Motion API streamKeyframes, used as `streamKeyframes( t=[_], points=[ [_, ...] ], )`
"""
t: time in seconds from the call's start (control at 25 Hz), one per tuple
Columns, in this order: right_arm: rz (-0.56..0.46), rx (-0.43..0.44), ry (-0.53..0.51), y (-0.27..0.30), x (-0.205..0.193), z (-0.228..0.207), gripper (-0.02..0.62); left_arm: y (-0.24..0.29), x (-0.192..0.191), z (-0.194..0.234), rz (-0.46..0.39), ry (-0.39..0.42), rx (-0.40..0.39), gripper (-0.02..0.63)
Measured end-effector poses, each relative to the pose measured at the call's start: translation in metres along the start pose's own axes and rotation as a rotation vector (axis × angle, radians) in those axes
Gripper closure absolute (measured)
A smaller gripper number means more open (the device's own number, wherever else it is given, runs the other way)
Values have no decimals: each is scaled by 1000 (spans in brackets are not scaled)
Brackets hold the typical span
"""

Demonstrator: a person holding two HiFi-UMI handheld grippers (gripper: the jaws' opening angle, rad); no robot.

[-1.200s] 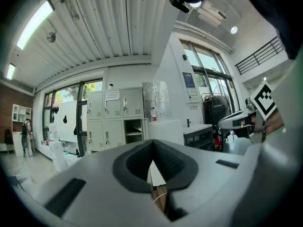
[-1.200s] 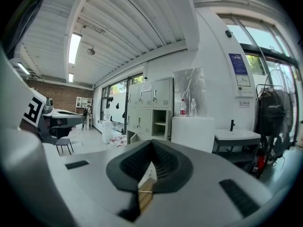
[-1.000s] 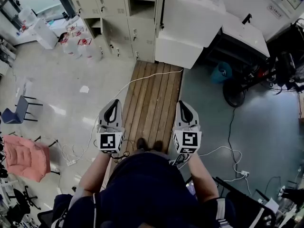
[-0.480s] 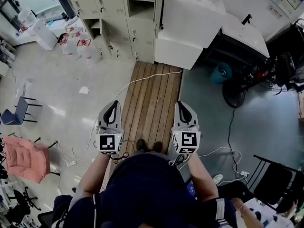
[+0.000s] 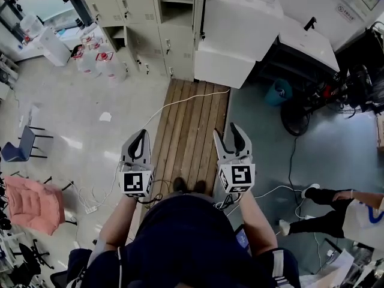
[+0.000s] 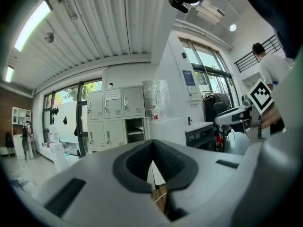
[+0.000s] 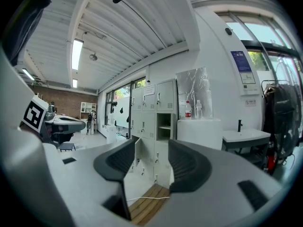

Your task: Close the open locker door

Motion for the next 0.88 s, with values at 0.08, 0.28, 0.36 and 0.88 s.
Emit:
streamKeyframes(
  t=[0.08,0.28,0.36,0.88],
  points=[
    [-10,15,-5,2,1,2,312,0,-1,3,-1,0,-1,603],
    [-3,35,-27,9,5,4,174,1,-1,8,0,5,-4,603],
    [1,36,-27,12,6,2,169,2,-2,10,0,5,-5,603],
    [6,36,-22,48,12,12,175,5,-11,37,-15,1,-39,602]
  ],
)
Point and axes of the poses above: the fingertips, and each gripper's own axes: y forward along the fingers, z to its left, x out of its top, the point moved 9 cm from there along -y, backward along the fingers, and after that the axes turned 1 degree about x, right-handed, at the moved point
